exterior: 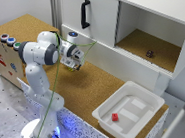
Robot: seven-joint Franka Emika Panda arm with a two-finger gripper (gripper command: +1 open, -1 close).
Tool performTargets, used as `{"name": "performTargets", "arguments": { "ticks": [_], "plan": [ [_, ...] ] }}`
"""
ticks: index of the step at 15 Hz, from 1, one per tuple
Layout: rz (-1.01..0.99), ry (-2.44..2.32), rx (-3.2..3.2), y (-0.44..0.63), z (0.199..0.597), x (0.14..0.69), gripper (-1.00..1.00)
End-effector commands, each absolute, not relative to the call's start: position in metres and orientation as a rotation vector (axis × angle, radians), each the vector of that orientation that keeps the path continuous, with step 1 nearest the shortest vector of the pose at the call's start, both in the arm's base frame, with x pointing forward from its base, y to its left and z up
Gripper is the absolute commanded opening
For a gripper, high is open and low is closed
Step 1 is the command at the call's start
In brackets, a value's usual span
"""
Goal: Put the yellow object on top of the drawer
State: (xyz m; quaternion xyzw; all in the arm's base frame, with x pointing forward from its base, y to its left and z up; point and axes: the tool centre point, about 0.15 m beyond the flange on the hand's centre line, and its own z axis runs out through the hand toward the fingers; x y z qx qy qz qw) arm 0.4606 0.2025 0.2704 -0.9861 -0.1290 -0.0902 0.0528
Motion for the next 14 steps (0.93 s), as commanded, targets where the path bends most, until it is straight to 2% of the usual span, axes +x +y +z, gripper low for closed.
{"name": "performTargets", "arguments": {
  "ticks": [1, 4, 10, 14],
  "plan": [
    [-0.408, -0.67, -3.0, 0.267, 0.385, 0.489, -1.0],
    [-0.407, -0.933, -2.844, 0.309, 0.435, 0.492, -1.0],
    [-0.261, -1.465, -2.571, 0.389, 0.498, 0.475, -1.0],
    [-0.04, -1.798, -2.395, 0.437, 0.492, 0.469, -1.0]
  ]
}}
